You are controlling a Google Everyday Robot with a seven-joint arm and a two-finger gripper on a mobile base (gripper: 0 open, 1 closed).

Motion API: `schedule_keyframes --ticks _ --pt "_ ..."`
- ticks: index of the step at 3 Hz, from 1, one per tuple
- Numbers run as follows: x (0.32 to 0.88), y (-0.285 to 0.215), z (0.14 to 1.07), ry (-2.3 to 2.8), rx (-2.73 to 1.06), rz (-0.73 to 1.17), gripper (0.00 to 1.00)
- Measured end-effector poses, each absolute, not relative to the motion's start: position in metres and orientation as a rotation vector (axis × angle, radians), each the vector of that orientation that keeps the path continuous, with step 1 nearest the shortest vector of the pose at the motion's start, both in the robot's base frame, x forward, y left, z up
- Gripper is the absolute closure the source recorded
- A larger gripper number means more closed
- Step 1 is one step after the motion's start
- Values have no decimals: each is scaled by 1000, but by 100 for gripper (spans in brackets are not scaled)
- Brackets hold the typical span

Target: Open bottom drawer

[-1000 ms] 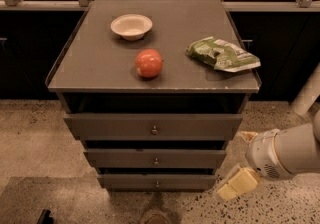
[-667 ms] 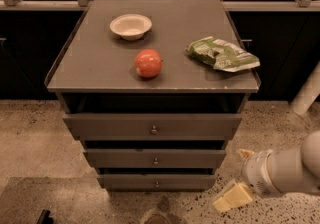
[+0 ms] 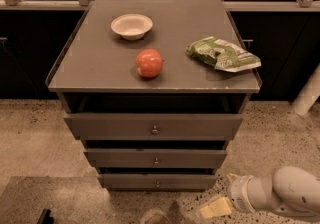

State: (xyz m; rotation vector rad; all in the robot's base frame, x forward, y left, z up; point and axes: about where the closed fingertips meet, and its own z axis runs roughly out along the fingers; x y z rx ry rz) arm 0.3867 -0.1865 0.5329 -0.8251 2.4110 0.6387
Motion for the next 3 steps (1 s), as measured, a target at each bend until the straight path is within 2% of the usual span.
schedule_keyframes --ticks 1,3 --pt "382 -180 512 2424 -803 689 18" --pt "382 -180 512 2424 -803 689 64"
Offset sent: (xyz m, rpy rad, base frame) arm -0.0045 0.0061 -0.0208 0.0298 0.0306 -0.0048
